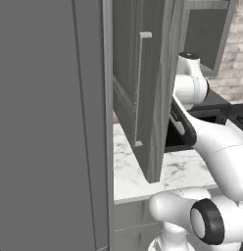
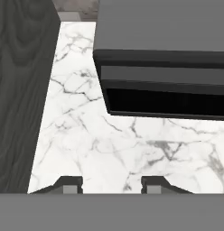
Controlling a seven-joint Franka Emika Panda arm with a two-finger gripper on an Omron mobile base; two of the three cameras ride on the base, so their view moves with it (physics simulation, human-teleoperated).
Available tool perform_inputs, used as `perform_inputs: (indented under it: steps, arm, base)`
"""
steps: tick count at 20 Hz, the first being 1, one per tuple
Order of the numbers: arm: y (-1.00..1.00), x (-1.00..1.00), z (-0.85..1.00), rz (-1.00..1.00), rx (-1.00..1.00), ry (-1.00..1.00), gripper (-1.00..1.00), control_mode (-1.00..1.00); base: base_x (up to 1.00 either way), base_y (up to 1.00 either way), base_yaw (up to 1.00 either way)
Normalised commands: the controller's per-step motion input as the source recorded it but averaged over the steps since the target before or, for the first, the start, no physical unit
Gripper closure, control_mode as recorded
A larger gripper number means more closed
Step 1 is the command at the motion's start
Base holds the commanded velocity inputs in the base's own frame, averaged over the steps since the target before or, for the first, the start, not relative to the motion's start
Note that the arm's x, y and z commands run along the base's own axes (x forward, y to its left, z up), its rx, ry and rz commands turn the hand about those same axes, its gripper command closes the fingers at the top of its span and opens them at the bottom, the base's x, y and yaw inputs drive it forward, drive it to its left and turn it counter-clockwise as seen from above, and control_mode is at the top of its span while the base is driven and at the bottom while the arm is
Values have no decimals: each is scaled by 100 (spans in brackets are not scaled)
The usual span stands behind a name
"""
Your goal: Retrieve the shaker from the cabinet and place it next the steak on a plate on the dining table.
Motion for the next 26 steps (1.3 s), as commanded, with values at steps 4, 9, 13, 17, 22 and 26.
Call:
perform_inputs:
  steps: [4,9,13,17,22,26]
  arm:
    - [0,-35,0,0,0,-8,-100,-100]
    - [0,-80,9,0,0,-32,-100,-100]
    - [0,-81,16,0,0,-39,-100,-100]
    - [0,-57,36,0,0,-48,-100,-100]
    - [-4,-28,68,0,0,-29,-100,-100]
    - [-10,-14,68,0,0,-23,-100,-100]
  base:
    - [0,0,0]
    - [0,0,0]
    - [0,0,0]
    - [0,0,0]
    - [0,0,0]
    - [0,0,0]
